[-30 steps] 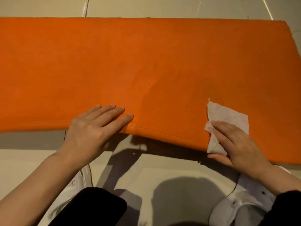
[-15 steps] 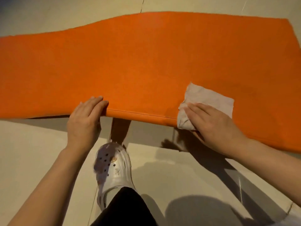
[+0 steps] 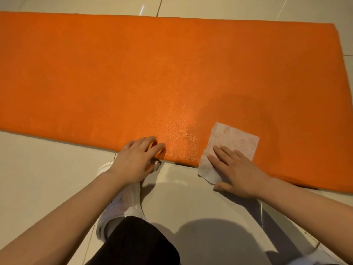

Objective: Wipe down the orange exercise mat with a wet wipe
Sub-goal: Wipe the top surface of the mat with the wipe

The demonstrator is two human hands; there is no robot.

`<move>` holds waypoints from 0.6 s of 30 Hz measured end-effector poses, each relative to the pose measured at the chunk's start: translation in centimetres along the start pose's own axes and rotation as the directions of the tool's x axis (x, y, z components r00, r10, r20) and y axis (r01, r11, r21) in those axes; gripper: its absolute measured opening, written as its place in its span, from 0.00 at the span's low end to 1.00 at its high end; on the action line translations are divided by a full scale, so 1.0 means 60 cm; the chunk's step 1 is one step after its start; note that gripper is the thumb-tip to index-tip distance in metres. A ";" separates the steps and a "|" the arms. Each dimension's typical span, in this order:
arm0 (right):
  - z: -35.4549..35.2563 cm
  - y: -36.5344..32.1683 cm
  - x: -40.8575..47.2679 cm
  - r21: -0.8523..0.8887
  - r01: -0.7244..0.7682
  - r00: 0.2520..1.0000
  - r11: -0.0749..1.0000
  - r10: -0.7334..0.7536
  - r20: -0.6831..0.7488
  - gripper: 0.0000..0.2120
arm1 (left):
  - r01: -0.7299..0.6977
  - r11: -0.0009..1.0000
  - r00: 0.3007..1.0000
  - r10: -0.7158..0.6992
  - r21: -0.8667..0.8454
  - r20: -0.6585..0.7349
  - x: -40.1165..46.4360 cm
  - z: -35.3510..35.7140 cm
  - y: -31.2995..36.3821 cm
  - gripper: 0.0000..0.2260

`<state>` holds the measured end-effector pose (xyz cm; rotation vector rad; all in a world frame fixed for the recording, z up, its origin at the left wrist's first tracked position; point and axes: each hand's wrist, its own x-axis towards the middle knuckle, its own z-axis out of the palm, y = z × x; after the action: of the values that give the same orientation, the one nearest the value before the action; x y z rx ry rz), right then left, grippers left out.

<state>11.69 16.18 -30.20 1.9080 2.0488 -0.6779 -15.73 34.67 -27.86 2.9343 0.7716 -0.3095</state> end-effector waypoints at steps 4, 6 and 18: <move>0.010 0.040 -0.011 -0.149 0.001 0.994 0.989 -0.018 -0.109 0.50 | 0.057 0.995 0.983 -0.070 0.077 0.168 0.040 0.009 -0.011 0.40; 0.011 0.059 -0.016 -0.184 -0.022 0.991 0.983 -0.004 -0.136 0.49 | 0.131 0.985 0.933 -0.160 0.110 0.323 0.063 0.004 -0.026 0.46; -0.161 0.033 -0.121 -0.114 0.050 0.694 0.992 -0.117 -0.711 0.21 | 0.075 0.997 0.877 -0.068 -0.004 -0.475 0.029 -0.161 -0.059 0.21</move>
<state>15.60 14.75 -18.70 2.2651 2.5473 0.2247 -14.33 39.95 -18.94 3.0295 0.9307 0.4277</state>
